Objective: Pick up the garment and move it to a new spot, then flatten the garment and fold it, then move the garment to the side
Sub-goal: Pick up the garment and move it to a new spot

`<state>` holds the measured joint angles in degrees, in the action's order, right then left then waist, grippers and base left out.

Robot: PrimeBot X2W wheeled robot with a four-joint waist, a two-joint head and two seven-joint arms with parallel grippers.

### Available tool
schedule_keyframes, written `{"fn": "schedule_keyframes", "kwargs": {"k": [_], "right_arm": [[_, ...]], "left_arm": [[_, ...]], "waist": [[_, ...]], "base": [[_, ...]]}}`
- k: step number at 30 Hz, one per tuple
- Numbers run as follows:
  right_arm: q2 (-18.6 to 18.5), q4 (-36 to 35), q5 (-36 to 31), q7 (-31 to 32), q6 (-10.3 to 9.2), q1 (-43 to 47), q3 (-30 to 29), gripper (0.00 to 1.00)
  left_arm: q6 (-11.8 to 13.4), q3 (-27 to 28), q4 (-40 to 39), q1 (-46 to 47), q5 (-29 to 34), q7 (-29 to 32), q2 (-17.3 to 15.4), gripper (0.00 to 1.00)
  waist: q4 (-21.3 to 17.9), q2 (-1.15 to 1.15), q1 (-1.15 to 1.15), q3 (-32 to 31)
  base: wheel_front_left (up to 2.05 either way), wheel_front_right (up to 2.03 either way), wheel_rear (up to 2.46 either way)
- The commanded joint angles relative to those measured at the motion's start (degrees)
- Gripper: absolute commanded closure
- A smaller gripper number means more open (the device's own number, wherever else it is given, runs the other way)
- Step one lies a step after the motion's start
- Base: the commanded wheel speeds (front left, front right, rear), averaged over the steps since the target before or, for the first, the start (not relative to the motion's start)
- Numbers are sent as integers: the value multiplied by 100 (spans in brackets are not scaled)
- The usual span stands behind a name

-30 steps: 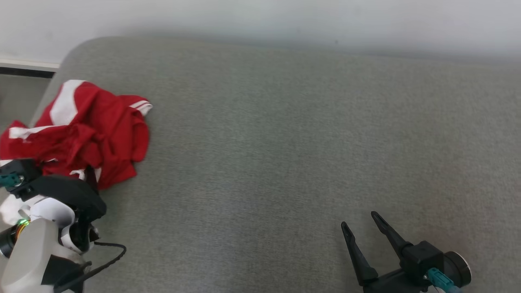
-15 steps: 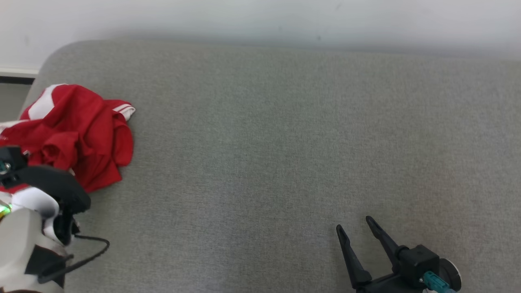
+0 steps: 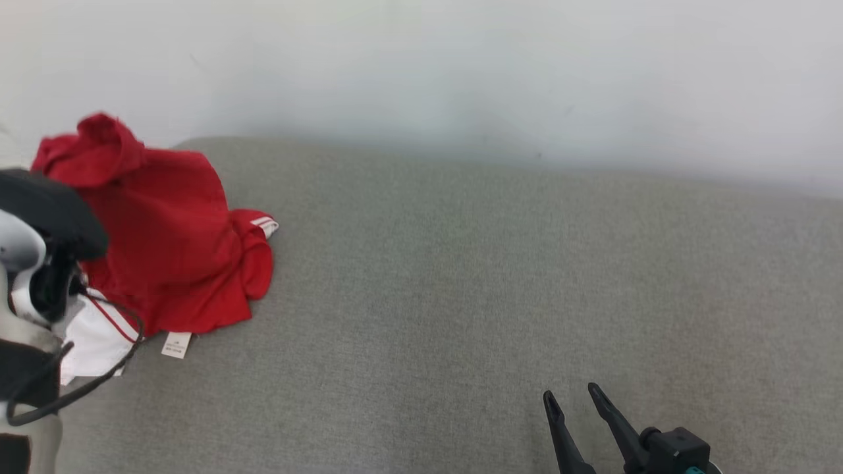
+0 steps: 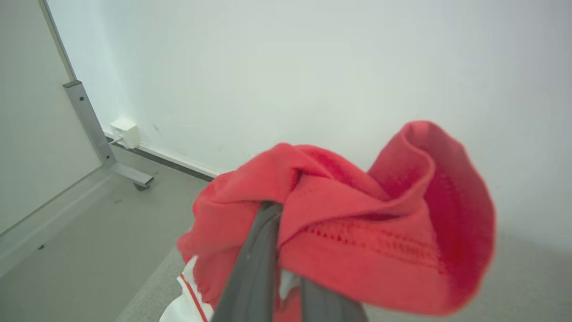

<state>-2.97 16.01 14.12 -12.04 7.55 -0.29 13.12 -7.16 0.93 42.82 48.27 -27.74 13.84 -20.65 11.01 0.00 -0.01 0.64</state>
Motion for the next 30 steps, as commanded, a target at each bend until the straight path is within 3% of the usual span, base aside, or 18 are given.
{"fn": "schedule_keyframes", "kwargs": {"k": [1, 7, 14, 22, 30], "right_arm": [[8, 89, 119, -89, -12, -29, 16, 0], [7, 344, 297, -256, -12, -129, -66, 0], [7, 466, 172, -310, -12, -68, -253, 0], [7, 452, 24, -307, -12, 23, -295, 0], [6, 284, -151, -149, -12, -9, -233, 0]], "left_arm": [[-40, -29, -286, 101, -77, 92, 12, 100], [-29, -229, -1333, 165, -352, 399, 243, 100], [-28, -445, -2327, 142, -621, 367, 704, 100], [-28, -758, -2889, -96, -792, 159, 1247, 100], [75, -1361, -2881, -678, -244, -289, 1470, 100]], "waist": [[51, 0, 1, -338], [-256, 0, 1, -545], [-923, 0, 1, -675], [-1789, 0, 1, -676], [-2790, 0, 1, -497]], "base": [[0, 0, 0], [0, 0, 0], [0, 0, 0], [0, 0, 0], [0, 0, 0]]}}
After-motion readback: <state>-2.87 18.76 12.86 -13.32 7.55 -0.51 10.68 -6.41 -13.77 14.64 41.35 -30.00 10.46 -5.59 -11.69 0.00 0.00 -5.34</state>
